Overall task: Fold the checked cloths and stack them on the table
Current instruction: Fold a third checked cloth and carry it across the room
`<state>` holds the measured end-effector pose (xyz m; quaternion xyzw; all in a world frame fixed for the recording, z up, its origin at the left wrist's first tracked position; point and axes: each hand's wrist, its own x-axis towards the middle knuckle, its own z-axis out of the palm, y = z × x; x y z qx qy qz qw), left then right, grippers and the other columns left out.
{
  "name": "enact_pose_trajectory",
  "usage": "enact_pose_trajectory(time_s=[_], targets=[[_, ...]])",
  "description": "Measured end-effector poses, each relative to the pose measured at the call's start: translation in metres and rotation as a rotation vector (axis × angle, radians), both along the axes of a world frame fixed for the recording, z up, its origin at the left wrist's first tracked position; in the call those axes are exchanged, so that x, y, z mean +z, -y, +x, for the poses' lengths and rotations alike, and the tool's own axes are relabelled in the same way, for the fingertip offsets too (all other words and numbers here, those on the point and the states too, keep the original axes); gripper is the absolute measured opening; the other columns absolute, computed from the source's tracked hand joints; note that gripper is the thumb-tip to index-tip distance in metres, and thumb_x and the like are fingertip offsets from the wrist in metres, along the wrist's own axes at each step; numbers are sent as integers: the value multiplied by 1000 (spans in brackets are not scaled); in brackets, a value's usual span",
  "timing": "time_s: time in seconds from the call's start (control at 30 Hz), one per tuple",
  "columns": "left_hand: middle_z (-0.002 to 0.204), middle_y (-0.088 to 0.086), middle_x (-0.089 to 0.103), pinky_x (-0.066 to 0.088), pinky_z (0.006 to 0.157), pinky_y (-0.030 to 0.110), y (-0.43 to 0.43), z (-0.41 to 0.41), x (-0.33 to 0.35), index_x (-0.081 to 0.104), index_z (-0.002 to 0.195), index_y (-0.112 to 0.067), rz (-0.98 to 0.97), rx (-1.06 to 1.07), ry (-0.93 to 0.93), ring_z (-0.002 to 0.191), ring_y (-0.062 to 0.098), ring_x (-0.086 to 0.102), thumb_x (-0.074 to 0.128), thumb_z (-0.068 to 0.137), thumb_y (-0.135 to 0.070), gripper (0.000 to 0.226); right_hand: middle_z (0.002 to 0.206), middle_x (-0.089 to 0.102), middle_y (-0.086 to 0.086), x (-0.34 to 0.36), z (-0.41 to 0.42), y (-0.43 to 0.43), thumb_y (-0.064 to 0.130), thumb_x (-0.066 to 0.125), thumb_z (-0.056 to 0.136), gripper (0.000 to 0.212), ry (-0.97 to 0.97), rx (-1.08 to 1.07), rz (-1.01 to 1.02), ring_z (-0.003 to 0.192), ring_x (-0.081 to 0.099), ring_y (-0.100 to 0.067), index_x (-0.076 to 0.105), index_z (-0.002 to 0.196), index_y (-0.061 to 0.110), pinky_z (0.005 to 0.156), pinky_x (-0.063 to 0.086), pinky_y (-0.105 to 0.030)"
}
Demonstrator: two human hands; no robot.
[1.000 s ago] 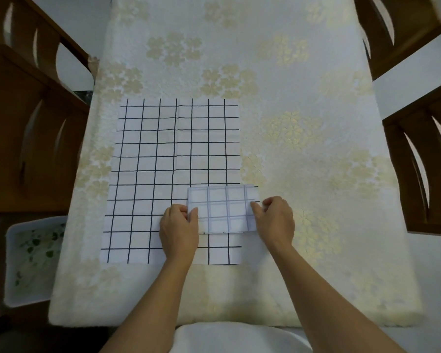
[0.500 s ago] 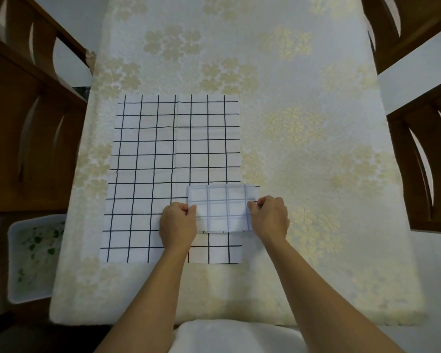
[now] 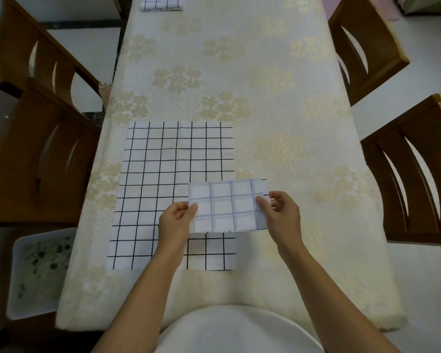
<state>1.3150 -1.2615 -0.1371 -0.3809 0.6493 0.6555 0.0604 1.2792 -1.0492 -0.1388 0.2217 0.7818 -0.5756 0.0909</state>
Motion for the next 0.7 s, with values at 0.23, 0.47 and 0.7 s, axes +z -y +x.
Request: enact_pose_trajectory(time_s=[0.23,0.47,0.7], targets=[[102,-1,73,52,97,37,-8,18,4,70,98,-21,5,19,-38,103,18,67,66,95,-28,8,81,76,-1,13,19,-8,28,78,86,19,-11,-102,-158,79,70,-9,71,100,19,74,55,-29],[100,0,71,47,87,35,-25,25,5,68,95,-18,-34,15,-29,96,14,63,62,98,-25,9,80,77,10,3,32,-22,27,80,83,30,57,-143,-219,78,71,-1,72,108,13,72,56,-21],[101,0,72,50,91,38,-32,33,7,68,99,-15,-45,7,-30,96,13,64,62,98,-25,12,74,75,15,2,44,-29,23,77,86,8,55,-131,-234,69,67,5,74,91,19,58,49,-13]])
